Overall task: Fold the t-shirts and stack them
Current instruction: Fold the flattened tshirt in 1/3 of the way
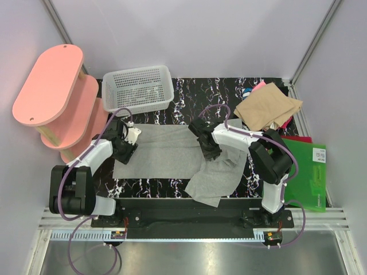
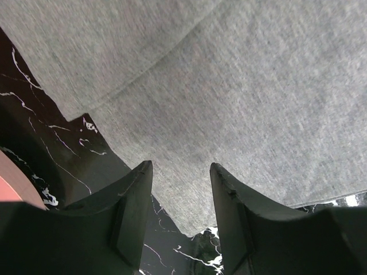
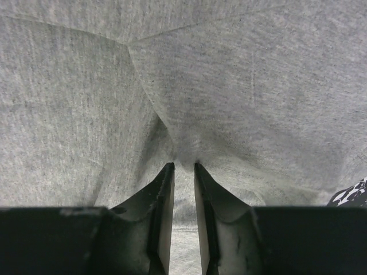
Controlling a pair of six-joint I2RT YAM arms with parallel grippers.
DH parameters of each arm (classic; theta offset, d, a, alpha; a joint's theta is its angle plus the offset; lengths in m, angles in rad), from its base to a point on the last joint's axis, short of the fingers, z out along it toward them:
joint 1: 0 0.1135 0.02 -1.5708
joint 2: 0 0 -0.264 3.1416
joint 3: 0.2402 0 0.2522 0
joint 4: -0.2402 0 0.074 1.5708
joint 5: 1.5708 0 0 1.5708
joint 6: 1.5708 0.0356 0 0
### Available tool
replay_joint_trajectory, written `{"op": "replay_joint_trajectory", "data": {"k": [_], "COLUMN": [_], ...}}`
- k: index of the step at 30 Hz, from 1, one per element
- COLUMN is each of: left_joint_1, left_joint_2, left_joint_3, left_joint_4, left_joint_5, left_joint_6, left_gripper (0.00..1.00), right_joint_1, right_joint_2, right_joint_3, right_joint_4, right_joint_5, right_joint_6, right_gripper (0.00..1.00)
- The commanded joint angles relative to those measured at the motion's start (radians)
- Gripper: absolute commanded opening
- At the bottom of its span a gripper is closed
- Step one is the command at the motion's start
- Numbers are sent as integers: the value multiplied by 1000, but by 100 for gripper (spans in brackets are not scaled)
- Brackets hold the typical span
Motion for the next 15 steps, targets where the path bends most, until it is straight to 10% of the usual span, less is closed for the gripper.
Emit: {"op": "replay_joint_trajectory", "data": {"k": [1, 9, 15], "left_joint_1": [17, 34, 36], "left_joint_2": [-50, -47, -43], "left_joint_3": [-21, -47, -61], "left_joint_4": [38, 58, 74], "left_joint_5": [-1, 21, 19], "left_joint_6": [28, 30, 31], "left_gripper": [49, 49, 49], "right_joint_1": [-1, -3, 6], "right_joint_2": [14, -16, -104], "right_joint_3": [39, 39, 123], "right_joint_4": [-4, -16, -74], "right_joint_5": [33, 53, -71], "right_joint_6": [-18, -38, 5], "right_gripper": [24, 0, 0]}}
